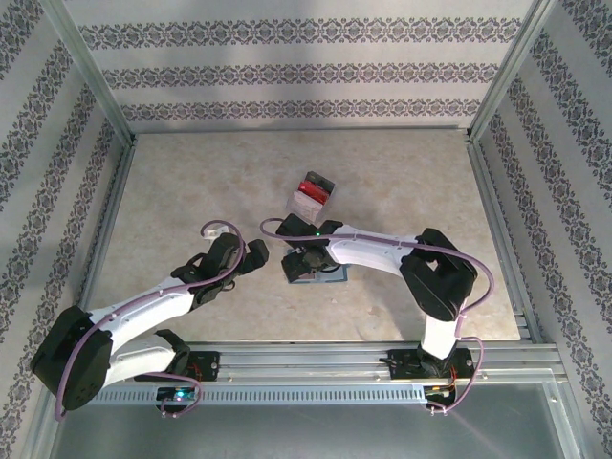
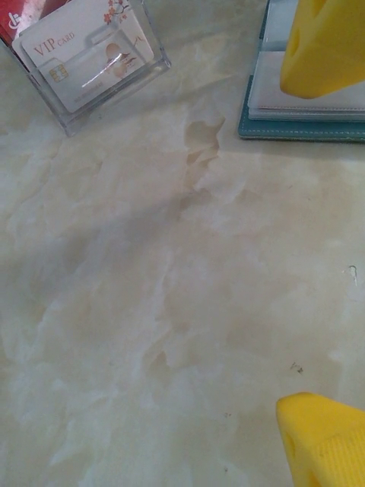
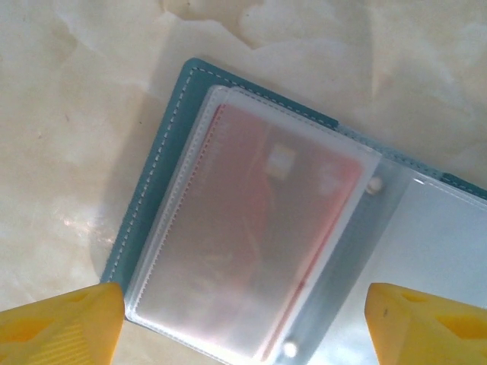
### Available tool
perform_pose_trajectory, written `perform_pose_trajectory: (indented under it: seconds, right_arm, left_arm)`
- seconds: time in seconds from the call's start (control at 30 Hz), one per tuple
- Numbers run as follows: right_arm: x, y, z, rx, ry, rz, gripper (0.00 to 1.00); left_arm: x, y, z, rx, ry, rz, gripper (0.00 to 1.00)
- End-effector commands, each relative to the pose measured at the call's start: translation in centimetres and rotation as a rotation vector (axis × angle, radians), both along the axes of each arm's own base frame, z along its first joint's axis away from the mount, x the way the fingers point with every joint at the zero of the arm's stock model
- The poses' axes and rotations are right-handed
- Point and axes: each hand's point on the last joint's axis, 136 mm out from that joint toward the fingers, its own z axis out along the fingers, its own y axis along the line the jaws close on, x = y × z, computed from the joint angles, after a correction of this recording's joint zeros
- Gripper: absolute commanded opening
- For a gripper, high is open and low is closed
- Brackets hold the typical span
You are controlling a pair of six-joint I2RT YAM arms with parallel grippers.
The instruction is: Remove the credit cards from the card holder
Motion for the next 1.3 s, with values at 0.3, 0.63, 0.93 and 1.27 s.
perform_pose_trajectory:
  seconds: [0.3,0.63,0.93,1.27]
  right_arm:
    - [-0.2,1.0,-1.4,-0.001,0.044,-0.003,0.84]
    - [-0.2,0.3,-1.6,-0.023,0.049,-0.006,0.72]
    - [-0.1,0.2,-1.8,-0.031,0.049,0.004,0.61]
    - [0.3,-1.0,-1.0,-0.085,0.012,0.002,0.54]
  left_arm:
    - [0.4,0.4,-0.1,-0.023,-0.003,0.026,0.99]
    - [0.5,0.2,-0.2,-0.024,0.005,0.021,0.99]
    - [0.4,0.2,-0.3,-0.023,0.011,0.018,0.99]
    - [0.5,0.2,-0.1,-0.026,0.006,0.018,0.99]
